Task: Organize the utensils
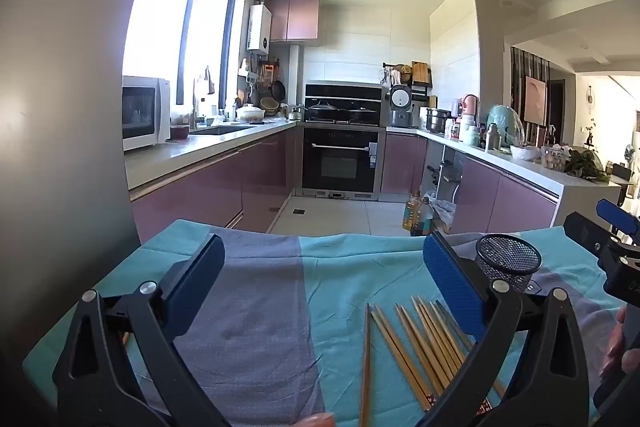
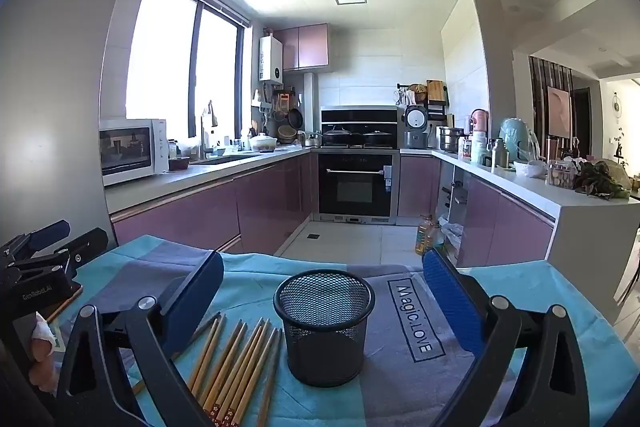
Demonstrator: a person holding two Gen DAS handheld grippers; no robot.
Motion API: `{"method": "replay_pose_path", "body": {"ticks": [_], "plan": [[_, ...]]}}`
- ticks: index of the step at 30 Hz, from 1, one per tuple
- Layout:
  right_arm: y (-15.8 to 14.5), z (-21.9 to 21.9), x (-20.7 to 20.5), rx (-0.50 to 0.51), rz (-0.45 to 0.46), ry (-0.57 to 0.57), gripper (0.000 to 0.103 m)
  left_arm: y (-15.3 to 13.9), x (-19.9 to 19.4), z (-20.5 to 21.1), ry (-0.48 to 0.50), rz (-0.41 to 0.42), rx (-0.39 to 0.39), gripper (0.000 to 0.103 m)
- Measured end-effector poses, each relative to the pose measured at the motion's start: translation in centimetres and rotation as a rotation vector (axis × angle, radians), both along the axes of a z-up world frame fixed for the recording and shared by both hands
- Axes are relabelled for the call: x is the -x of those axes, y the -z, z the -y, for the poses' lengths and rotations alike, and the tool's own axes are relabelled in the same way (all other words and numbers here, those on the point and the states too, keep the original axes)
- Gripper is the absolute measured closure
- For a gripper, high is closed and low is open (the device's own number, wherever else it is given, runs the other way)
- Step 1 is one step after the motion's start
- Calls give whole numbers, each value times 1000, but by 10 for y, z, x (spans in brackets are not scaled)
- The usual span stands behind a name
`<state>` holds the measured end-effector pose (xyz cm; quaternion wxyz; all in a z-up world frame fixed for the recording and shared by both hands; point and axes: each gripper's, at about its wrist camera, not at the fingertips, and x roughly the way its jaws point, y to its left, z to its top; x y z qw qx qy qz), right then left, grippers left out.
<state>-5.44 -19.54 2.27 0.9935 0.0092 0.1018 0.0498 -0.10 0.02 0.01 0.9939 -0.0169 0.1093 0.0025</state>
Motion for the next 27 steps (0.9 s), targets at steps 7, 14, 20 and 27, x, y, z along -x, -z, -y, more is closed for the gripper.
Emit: {"method": "replay_pose_path", "body": {"ticks": [7,14,20,27], "plan": [[-3,-6,5,15,41,-18,6,0,0,-1,2,3,9,5],[1,-2,5,-2,49,-22,6,-3,2,-1,-1,13,0,5],[1,1,5,-14,42,-15,6,0,5,1,-1,20,2,5],[2,2,5,-22,38,-9,6,0,7,2,7,22,4,5]]}}
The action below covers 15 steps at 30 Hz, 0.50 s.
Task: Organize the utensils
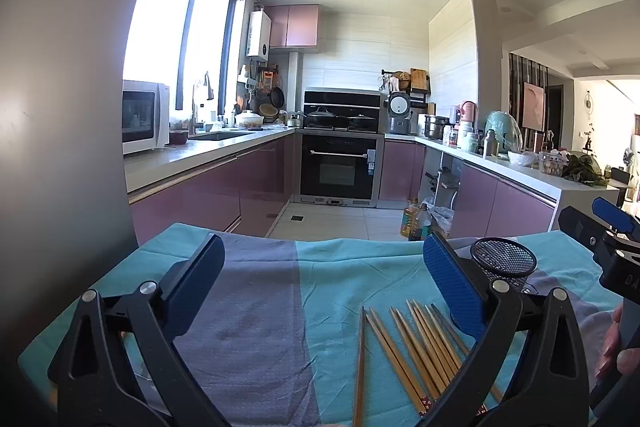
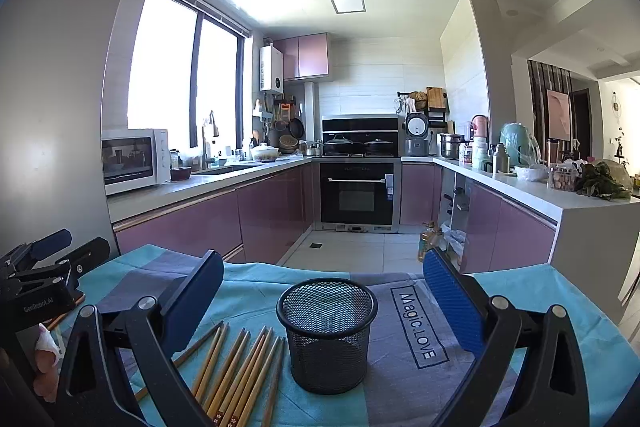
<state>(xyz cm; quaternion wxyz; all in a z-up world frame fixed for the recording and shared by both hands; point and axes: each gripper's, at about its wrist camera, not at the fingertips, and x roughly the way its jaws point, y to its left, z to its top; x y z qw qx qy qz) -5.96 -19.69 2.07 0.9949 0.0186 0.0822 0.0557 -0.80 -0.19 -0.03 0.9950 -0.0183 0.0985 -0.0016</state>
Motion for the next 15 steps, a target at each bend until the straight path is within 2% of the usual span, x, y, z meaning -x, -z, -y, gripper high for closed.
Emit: {"method": "replay_pose_path", "body": {"ticks": [15], "plan": [[3,4,-4,-13,-8,3,6,1,0,2,2,0,-1,5]]}}
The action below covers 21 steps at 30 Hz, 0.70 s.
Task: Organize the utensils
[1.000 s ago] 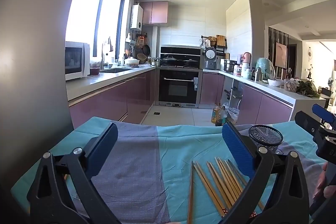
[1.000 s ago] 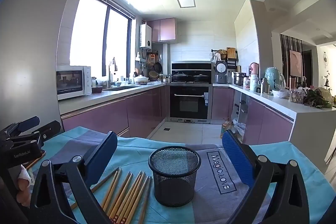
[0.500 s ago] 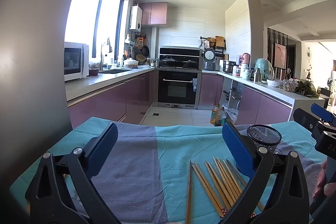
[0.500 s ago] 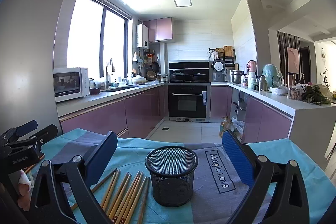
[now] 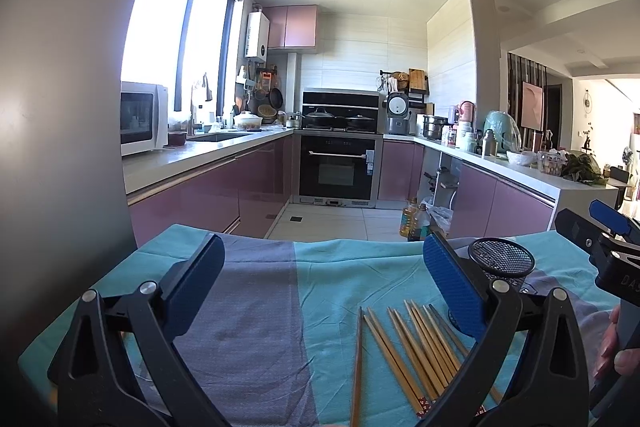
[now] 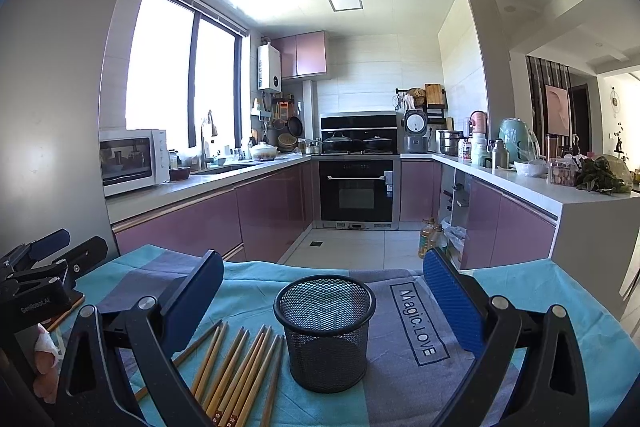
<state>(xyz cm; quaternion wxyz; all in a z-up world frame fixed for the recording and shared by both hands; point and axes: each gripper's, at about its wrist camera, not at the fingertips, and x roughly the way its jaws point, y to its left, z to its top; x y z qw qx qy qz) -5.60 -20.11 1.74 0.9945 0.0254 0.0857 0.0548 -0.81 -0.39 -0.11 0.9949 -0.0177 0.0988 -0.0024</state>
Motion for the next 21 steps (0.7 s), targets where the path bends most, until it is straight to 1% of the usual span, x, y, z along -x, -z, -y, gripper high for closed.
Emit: {"method": "replay_pose_path", "body": {"ticks": [21], "plan": [[2,0,-1,0,0,2,6,-3,1,1,1,-3,0,5]]}}
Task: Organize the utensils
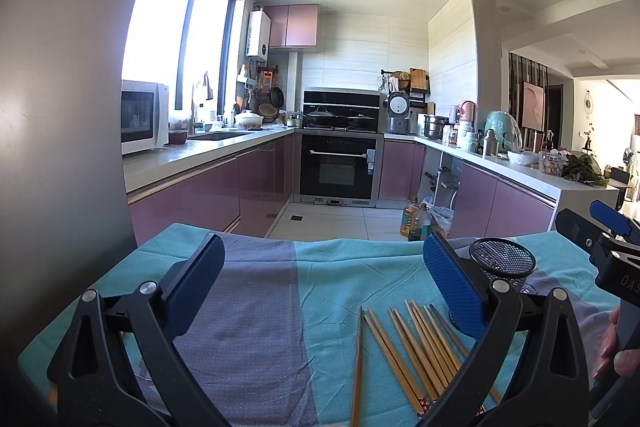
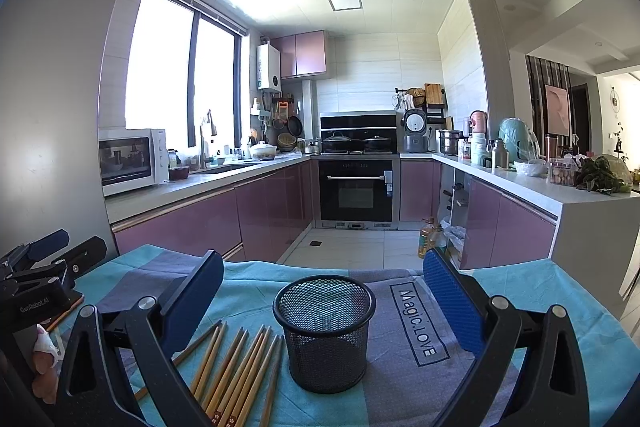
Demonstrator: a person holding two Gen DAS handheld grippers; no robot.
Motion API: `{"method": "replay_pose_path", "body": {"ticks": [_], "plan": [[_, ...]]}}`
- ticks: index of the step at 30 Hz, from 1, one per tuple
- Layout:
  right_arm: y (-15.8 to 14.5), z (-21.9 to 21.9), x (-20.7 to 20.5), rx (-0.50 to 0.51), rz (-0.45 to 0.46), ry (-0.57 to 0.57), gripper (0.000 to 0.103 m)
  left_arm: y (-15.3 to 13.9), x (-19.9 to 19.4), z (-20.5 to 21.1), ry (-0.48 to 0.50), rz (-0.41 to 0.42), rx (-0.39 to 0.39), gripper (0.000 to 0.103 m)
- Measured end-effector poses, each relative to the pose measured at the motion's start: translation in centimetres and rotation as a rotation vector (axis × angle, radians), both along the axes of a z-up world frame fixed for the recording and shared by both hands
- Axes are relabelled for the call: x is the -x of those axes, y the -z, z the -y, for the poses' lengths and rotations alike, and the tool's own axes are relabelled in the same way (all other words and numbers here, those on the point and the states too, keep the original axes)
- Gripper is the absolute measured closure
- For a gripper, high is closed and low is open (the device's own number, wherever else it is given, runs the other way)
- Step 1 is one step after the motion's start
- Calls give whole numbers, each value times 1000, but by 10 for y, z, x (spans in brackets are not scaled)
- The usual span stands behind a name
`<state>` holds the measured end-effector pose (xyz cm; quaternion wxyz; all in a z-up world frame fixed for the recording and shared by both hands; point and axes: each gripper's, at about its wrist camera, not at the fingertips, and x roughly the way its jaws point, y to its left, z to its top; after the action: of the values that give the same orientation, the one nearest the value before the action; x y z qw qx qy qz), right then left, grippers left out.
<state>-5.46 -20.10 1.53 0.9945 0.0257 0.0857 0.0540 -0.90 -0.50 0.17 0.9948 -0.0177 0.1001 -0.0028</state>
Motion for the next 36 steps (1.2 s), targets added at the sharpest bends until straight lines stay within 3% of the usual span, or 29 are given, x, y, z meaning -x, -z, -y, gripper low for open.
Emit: {"method": "replay_pose_path", "body": {"ticks": [36], "plan": [[0,3,-2,-13,-13,2,6,1,-3,-2,-1,-1,0,5]]}}
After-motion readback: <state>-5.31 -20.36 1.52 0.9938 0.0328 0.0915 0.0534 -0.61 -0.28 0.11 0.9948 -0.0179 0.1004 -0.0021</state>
